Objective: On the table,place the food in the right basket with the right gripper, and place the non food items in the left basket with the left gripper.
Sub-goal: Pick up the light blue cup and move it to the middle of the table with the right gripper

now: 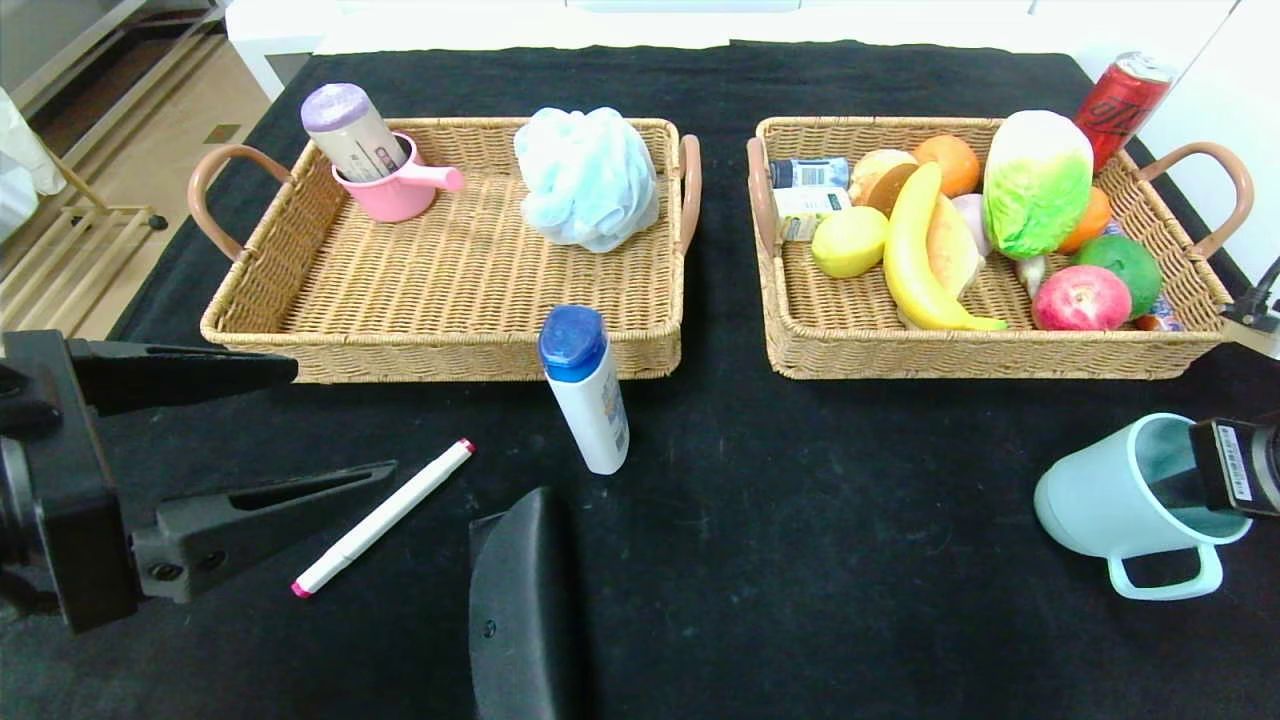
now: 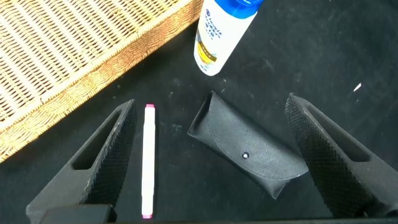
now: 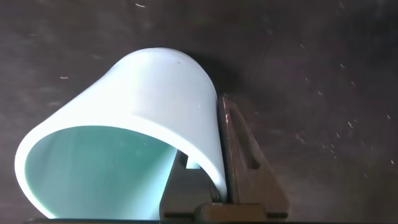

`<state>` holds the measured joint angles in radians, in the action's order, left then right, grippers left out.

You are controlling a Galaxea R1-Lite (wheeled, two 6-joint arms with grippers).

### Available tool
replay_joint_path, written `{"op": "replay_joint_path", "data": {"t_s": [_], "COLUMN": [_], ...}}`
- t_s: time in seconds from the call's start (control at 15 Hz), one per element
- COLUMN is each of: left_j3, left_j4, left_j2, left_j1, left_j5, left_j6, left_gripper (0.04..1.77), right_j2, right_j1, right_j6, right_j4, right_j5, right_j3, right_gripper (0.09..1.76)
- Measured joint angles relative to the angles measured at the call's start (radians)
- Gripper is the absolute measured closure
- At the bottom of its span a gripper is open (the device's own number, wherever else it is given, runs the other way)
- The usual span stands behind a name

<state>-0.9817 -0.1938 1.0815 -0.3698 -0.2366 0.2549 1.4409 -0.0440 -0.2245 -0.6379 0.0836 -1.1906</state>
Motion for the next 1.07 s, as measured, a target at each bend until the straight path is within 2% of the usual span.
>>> {"op": "replay_joint_path", "data": {"t_s": [0.2, 0.47, 1.07], "left_j3": [0.000, 0.000, 0.003], "left_j4": [0.000, 0.000, 0.001], "left_j2": [0.000, -0.003, -0.004], "left_j1": [0.000, 0.000, 0.000], "left_j5": [0.000, 0.000, 0.000], "left_j6": [0.000, 0.000, 0.000], "left_gripper": [0.09, 0.09, 0.09], "right_j2": [0.003, 0.025, 0.197], "right_j1": [-0.070, -0.221, -0.596], "right_j6": [-0.031, -0.088, -0.152], "right_j4": [-0.005, -0.018, -0.125], "right_j5": [0.001, -0.010, -0.153], "right_j3": [-0.040, -0.108, -0.345], "right_gripper": [1.65, 1.65, 1.65]}}
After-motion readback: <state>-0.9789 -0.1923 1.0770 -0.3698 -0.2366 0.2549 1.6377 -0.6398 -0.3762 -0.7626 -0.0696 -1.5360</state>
